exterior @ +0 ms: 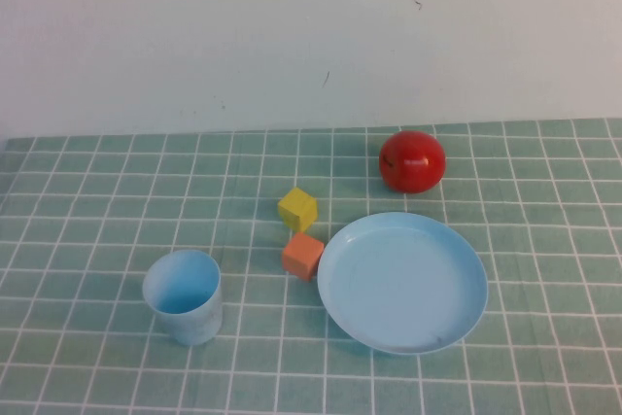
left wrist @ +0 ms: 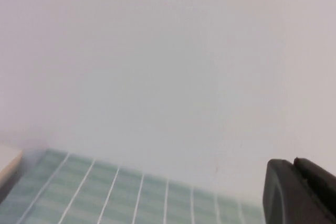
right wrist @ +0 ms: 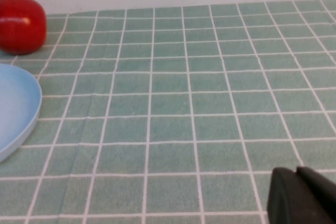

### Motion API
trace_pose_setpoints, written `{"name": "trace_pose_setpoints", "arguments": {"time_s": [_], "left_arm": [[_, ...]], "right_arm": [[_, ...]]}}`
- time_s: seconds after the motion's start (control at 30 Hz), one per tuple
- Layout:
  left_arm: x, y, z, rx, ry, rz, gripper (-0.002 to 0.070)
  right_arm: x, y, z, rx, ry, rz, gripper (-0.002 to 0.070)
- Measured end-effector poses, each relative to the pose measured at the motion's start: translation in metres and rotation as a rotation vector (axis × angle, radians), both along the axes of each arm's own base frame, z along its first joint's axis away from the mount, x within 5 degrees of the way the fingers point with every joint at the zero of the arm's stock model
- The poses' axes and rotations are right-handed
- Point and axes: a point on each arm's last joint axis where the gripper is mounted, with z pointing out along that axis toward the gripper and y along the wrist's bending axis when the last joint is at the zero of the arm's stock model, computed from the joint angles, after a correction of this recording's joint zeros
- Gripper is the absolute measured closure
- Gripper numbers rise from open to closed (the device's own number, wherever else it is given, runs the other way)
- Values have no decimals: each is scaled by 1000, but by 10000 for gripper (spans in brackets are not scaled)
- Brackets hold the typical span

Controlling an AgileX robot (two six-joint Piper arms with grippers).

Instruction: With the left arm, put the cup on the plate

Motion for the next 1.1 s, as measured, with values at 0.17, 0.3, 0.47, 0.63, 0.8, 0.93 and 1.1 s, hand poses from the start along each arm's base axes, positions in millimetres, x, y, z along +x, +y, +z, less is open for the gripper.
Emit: {"name": "trace_pose_setpoints", "arguments": {"time_s": [0.17, 0.3, 0.47, 0.63, 0.8, 0.93, 1.1], "left_arm": [[-5, 4, 23, -90, -253, 25, 678], [-8, 6, 31, -113, -351, 35, 678], [-10, 7, 35, -120, -402, 42, 678], [-9, 6, 37, -108, -374, 35, 678], [-16, 1, 68, -35, -217, -3, 678], [-19, -2, 103, -50, -58, -36, 678], [-12, -6, 149, 40, 174, -68, 678]], "right_arm": [[0, 0, 0, 0, 0, 0, 678], [0, 0, 0, 0, 0, 0, 678], [0, 0, 0, 0, 0, 0, 678], [0, 0, 0, 0, 0, 0, 678], [0, 0, 0, 0, 0, 0, 678], [0, 0, 0, 0, 0, 0, 678], [0, 0, 0, 0, 0, 0, 678]]}}
